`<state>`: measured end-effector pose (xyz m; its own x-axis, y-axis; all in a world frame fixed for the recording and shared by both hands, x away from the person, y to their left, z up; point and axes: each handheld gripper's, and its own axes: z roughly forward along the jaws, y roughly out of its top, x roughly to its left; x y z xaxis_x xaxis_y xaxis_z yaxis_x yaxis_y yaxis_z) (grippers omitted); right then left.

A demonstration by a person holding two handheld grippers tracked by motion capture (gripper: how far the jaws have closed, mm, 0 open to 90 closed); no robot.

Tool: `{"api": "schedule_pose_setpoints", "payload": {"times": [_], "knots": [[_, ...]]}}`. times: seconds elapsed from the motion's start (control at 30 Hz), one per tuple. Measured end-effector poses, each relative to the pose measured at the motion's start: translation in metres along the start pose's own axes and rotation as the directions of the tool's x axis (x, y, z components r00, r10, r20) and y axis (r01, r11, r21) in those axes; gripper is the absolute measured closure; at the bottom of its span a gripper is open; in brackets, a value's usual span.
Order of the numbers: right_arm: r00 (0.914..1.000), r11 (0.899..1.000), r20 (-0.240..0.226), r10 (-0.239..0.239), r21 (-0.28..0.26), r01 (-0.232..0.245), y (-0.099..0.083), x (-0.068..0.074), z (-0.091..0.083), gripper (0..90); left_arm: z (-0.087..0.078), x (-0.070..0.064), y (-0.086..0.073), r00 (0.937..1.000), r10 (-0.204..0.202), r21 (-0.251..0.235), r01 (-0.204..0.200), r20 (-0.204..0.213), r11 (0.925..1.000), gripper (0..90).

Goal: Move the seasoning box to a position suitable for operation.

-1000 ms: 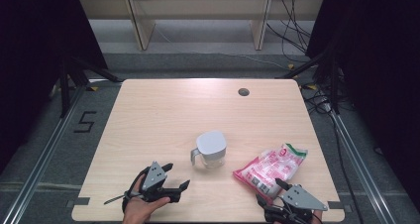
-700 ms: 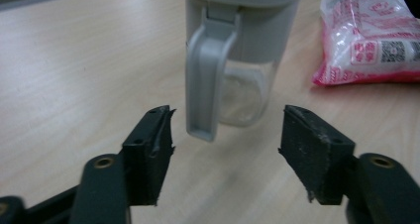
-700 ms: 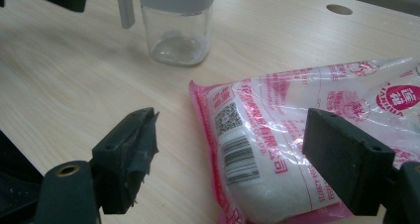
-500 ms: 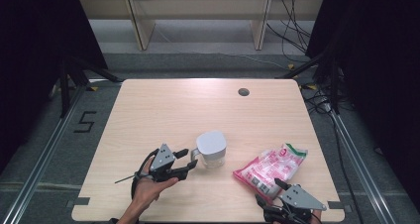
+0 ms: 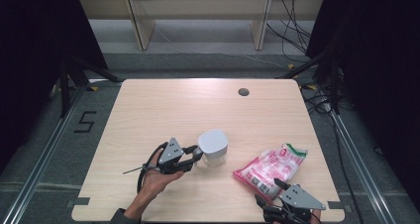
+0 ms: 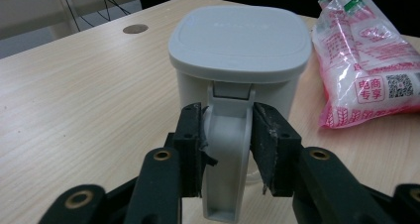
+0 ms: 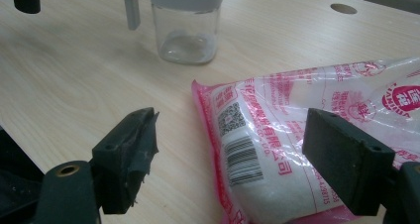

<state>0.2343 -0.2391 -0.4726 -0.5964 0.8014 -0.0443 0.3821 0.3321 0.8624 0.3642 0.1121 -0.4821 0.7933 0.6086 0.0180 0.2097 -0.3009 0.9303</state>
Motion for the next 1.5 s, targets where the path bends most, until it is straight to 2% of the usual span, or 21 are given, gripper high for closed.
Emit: {"api": "schedule_pose_setpoints", "payload": {"times": [0.23, 0.27, 0.3, 0.43, 0.5, 0.53, 0.57, 0.6, 0.63, 0.73, 0.77, 0.8, 0.87, 0.93, 0.97, 1.0, 1.1, 1.13, 1.17, 1.37, 1.5], "knots": [[0.9999, 1.0, 0.005, -0.009, -0.002, 0.009, 0.0, 0.0, 0.0, 22.0, 0.002, 0.005, 0.0, 0.9998, 0.009, -0.001, -0.009, -0.017, 1.0, 66.9], [0.9999, 1.0, -0.001, 0.011, 0.003, -0.011, 0.0, 0.0, 0.0, 22.1, 0.002, 0.007, 0.0, 0.9997, 0.006, -0.003, -0.007, -0.025, 1.0, 66.8], [1.0, 1.0, 0.0, 0.003, -0.002, -0.003, 0.0, 0.0, 0.001, 22.1, 0.003, 0.009, 0.0, 0.9993, 0.014, 0.0, -0.014, -0.035, 0.9999, 66.8], [1.0, 1.0, -0.004, 0.005, -0.001, -0.005, 0.0, 0.001, 0.001, 22.2, 0.005, 0.014, -0.001, 0.9993, -0.002, -0.019, 0.002, -0.037, 0.9998, 66.3], [1.0, 1.0, -0.004, 0.008, 0.001, -0.008, 0.0, 0.001, 0.001, 22.2, 0.006, 0.015, -0.002, 0.9984, 0.007, -0.015, -0.008, -0.055, 0.9999, 59.5], [1.0, 1.0, -0.002, 0.002, 0.0, -0.002, 0.0, 0.001, 0.001, 22.2, 0.007, 0.017, -0.005, 0.9947, 0.05, 0.032, -0.047, -0.09, 0.9984, 57.6], [1.0, 1.0, -0.002, 0.002, 0.0, -0.002, 0.0, 0.001, 0.001, 22.2, 0.007, 0.017, -0.005, 0.9947, 0.05, 0.032, -0.047, -0.09, 0.9984, 57.3], [1.0, 1.0, -0.001, 0.003, -0.002, -0.003, 0.0, 0.0, 0.001, 22.2, 0.009, 0.017, -0.009, 0.9962, 0.018, 0.02, -0.016, -0.086, 0.9997, 58.7], [1.0, 1.0, -0.001, 0.004, -0.001, -0.004, 0.0, 0.0, 0.001, 22.2, 0.009, 0.017, -0.009, 0.9962, 0.018, 0.02, -0.016, -0.086, 0.9997, 60.1], [1.0, 1.0, -0.005, 0.008, -0.001, -0.008, 0.0, 0.001, 0.001, 22.2, 0.012, 0.022, -0.01, 0.9892, 0.037, 0.037, -0.032, -0.142, 0.9988, 64.0], [1.0, 1.0, -0.004, 0.007, -0.001, -0.008, 0.0, 0.001, 0.001, 22.2, 0.012, 0.022, -0.01, 0.9892, 0.037, 0.037, -0.032, -0.142, 0.9988, 64.9], [1.0, 1.0, -0.004, 0.008, -0.001, -0.008, 0.0, 0.001, 0.001, 22.2, 0.015, 0.027, -0.012, 0.9866, 0.004, 0.031, 0.001, -0.163, 0.9995, 66.0], [1.0, 1.0, -0.004, 0.009, 0.001, -0.009, 0.0, 0.001, 0.001, 22.2, 0.018, 0.032, -0.015, 0.9861, -0.024, 0.021, 0.028, -0.164, 0.9994, 67.8], [1.0, 1.0, 0.0, 0.007, 0.002, -0.007, 0.0, 0.001, 0.001, 22.2, 0.022, 0.033, -0.016, 0.9813, -0.035, 0.025, 0.041, -0.189, 0.9989, 69.4], [1.0, 1.0, 0.0, 0.007, 0.002, -0.007, -0.001, 0.0, 0.001, 22.2, 0.023, 0.033, -0.015, 0.9773, -0.025, 0.031, 0.032, -0.211, 0.999, 70.0], [1.0, 1.0, -0.001, 0.006, 0.001, -0.006, -0.001, 0.0, 0.001, 22.2, 0.024, 0.033, -0.015, 0.9763, -0.025, 0.028, 0.032, -0.215, 0.9991, 70.5], [1.0, 1.0, -0.006, 0.005, -0.003, -0.005, -0.001, 0.0, 0.002, 22.2, 0.025, 0.033, -0.014, 0.9771, -0.033, 0.031, 0.04, -0.21, 0.9987, 70.7], [1.0, 1.0, -0.005, 0.008, -0.005, -0.008, -0.001, 0.0, 0.002, 22.3, 0.022, 0.033, -0.015, 0.9812, -0.039, 0.033, 0.047, -0.189, 0.9984, 70.6], [1.0, 1.0, -0.006, 0.008, -0.005, -0.008, -0.001, 0.0, 0.002, 22.3, 0.021, 0.032, -0.015, 0.9809, -0.03, 0.033, 0.037, -0.192, 0.9988, 70.6], [1.0, 1.0, -0.003, 0.003, -0.001, -0.003, -0.001, 0.0, 0.003, 22.3, 0.018, 0.027, -0.016, 0.9891, -0.025, 0.033, 0.031, -0.145, 0.999, 70.6], [1.0, 1.0, -0.001, -0.002, 0.008, 0.002, -0.001, -0.001, 0.002, 22.3, 0.018, 0.024, -0.015, 0.9891, -0.027, 0.041, 0.034, -0.145, 0.9986, 70.5]]}}
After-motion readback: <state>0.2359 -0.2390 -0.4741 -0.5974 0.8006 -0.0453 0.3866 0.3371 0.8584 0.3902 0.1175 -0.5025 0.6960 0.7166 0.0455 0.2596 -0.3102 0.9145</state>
